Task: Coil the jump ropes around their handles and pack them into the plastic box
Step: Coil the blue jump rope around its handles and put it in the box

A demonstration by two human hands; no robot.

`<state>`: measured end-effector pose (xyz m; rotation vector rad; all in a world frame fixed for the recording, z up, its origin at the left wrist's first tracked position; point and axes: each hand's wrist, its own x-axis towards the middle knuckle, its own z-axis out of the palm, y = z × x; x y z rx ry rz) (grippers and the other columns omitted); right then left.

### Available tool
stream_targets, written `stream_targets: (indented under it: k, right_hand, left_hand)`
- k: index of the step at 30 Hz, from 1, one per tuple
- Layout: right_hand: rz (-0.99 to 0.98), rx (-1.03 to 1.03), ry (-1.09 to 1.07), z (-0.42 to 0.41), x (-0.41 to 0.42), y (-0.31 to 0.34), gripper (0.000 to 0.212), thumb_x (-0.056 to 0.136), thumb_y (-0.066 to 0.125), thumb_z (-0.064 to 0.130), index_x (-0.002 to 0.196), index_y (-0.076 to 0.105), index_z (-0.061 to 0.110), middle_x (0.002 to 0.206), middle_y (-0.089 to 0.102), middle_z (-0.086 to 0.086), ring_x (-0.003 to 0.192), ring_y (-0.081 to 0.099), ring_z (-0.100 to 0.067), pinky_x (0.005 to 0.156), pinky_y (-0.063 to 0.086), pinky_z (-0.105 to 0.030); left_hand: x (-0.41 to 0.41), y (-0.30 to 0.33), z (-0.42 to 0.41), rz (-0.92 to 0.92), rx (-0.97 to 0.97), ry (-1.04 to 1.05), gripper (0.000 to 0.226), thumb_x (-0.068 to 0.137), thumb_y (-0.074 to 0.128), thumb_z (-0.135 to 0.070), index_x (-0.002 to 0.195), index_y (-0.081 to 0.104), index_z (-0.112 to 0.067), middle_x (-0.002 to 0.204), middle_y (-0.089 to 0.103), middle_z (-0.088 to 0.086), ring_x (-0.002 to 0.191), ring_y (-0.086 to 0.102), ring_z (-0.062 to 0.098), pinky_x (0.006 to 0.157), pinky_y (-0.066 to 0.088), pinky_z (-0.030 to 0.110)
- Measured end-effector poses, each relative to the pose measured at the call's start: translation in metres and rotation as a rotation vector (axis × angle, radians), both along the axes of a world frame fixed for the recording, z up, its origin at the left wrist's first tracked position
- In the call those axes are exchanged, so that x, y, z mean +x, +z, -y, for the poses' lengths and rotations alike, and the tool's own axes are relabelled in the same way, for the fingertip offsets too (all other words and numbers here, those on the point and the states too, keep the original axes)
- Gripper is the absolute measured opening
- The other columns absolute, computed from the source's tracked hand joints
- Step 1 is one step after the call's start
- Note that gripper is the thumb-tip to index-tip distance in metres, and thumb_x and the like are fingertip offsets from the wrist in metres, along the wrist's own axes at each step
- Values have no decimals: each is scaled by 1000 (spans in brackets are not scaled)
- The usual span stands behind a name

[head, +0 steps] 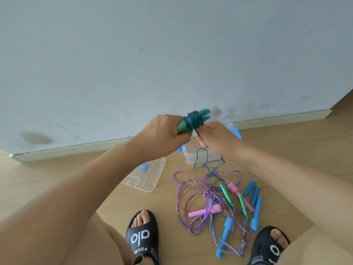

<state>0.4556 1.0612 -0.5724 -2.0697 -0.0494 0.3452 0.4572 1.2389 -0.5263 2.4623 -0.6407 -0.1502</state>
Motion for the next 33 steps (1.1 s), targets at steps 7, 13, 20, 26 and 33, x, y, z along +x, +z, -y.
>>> stream_targets:
  k: [7, 13, 20, 26, 33]
  right_hand:
    - [253, -321, 87, -16, -38, 24, 54, 103, 37, 43, 56, 32, 16, 45, 31, 5, 45, 29, -13, 47, 22, -26]
    - [492, -281, 87, -5, -19, 48, 55, 100, 52, 39, 56, 25, 18, 49, 20, 3, 50, 21, -14, 48, 17, -29]
    - [491, -244, 185, -2, -17, 57, 55, 100, 53, 34, 58, 24, 15, 55, 19, -1, 54, 18, -14, 51, 17, -29]
    - [474, -299, 234, -2, -23, 57, 53, 100, 51, 30, 57, 23, 17, 52, 20, 1, 51, 19, -14, 50, 17, -30]
    - [464, -304, 229, 1, -26, 58, 53, 100, 52, 32, 57, 24, 16, 51, 20, 1, 51, 19, -14, 50, 17, -30]
  left_hand:
    - [30, -19, -26, -58, 240, 137, 21, 88, 52, -19, 70, 44, -11, 63, 49, 2, 56, 43, 20, 50, 33, 29]
    - [22, -23, -8, 56, 465, -62, 19, 90, 47, -19, 71, 45, -14, 64, 48, 1, 59, 49, 23, 51, 35, 32]
    - [20, -26, -4, -4, 438, -69, 26, 91, 47, -22, 68, 41, -12, 60, 44, 2, 57, 45, 24, 52, 36, 32]
    - [24, -25, -4, -109, 400, 18, 33, 91, 50, -21, 62, 37, -11, 57, 40, 2, 53, 38, 20, 50, 30, 29]
    - [21, -24, -1, -41, 439, -19, 27, 90, 47, -22, 66, 40, -12, 60, 43, 3, 56, 45, 24, 50, 34, 30]
